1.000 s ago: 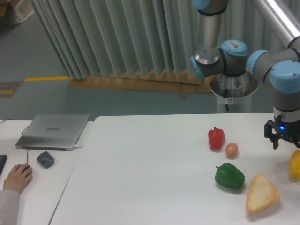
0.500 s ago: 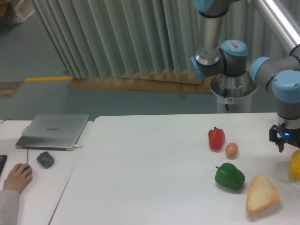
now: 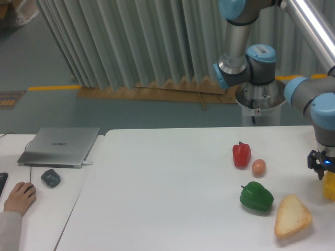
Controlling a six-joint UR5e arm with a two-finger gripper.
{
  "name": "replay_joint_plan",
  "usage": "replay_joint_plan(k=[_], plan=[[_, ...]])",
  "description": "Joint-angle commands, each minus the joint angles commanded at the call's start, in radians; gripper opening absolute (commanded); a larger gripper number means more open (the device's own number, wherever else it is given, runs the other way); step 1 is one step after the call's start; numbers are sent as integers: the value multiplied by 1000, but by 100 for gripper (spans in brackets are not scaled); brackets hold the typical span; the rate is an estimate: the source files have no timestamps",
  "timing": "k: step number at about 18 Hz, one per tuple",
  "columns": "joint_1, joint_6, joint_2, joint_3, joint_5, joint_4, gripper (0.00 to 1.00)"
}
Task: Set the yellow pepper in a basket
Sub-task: 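Lower the gripper onto the yellow bell pepper, then close the gripper on the yellow bell pepper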
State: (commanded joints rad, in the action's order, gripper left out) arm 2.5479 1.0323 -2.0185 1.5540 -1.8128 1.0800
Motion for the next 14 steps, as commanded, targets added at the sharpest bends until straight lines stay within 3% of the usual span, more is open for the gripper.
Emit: replay_joint_plan(k=[14], plan=[[5, 15, 27, 5, 3, 12, 100]])
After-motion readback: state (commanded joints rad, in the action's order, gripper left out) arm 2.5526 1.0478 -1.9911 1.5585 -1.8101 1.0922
